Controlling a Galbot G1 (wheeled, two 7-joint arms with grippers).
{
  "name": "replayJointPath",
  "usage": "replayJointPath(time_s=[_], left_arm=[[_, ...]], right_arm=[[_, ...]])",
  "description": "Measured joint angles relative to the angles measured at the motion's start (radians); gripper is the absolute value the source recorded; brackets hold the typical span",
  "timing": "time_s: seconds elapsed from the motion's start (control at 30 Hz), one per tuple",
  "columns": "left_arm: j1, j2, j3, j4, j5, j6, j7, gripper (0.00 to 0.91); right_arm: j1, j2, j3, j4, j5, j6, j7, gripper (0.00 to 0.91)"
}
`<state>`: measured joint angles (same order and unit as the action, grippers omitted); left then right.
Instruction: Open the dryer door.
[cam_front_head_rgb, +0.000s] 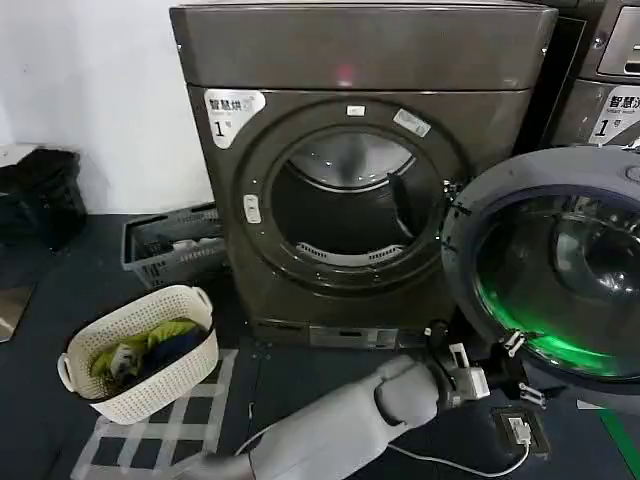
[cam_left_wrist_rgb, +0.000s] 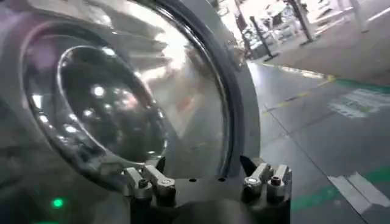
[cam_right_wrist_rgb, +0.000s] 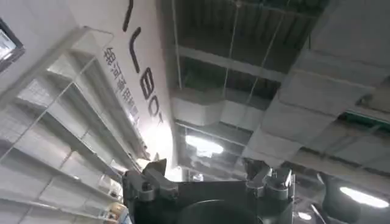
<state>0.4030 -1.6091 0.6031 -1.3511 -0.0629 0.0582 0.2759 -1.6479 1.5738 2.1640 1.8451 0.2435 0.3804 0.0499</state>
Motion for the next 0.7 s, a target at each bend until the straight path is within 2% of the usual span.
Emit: replayJointPath(time_s=[0.47, 0.7], left_arm=[[-0.113, 0.0, -0.032, -0.018, -0.265, 0.112, -0.059, 0.907], [-0.164, 0.0, -0.05, -0.049, -0.46, 0.169, -0.147, 0.907]], right_arm=[[0.007, 0.016, -0.013, 0.02, -0.006, 0.015, -0.002, 0.907], [0.018, 0.026, -0.019, 0.042, -0.012, 0.016, -0.002, 0.907]])
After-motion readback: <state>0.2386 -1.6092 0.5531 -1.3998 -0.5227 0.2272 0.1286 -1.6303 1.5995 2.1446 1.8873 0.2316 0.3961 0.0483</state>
